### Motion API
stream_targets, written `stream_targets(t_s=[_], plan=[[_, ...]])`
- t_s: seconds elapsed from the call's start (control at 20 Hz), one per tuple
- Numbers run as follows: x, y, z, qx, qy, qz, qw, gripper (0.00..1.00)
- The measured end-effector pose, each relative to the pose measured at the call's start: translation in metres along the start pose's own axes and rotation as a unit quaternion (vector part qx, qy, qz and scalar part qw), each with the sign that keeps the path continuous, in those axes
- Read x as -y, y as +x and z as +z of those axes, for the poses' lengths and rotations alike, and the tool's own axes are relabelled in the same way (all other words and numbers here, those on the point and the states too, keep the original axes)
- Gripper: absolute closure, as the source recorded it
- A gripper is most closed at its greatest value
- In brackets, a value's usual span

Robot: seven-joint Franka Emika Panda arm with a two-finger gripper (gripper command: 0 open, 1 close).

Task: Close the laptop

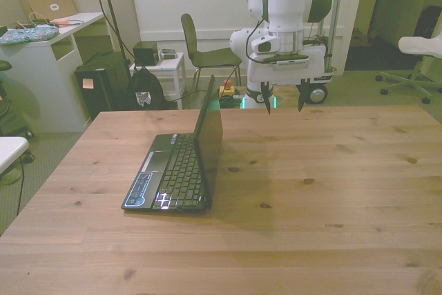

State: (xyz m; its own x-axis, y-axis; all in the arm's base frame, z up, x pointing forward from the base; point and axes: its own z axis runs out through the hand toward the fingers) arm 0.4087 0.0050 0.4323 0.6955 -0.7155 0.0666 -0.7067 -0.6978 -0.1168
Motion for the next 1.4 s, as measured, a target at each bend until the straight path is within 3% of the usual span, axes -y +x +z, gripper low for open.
stream_targets(t_s=[0.15,0.6,0.8,1.05,1.1,1.4], plan=[[0.003,0.003,-0.002,-0.008,-0.004,0.010,0.9999,0.00],[0.077,0.053,-0.054,-0.051,0.014,0.051,0.9973,0.00],[0.076,0.094,-0.083,-0.060,0.014,0.081,0.9948,0.00],[0.064,0.145,-0.081,-0.060,0.009,0.116,0.9914,0.00],[0.063,0.153,-0.081,-0.061,0.009,0.121,0.9908,1.00],[0.058,0.191,-0.079,-0.056,0.007,0.141,0.9884,1.00]])
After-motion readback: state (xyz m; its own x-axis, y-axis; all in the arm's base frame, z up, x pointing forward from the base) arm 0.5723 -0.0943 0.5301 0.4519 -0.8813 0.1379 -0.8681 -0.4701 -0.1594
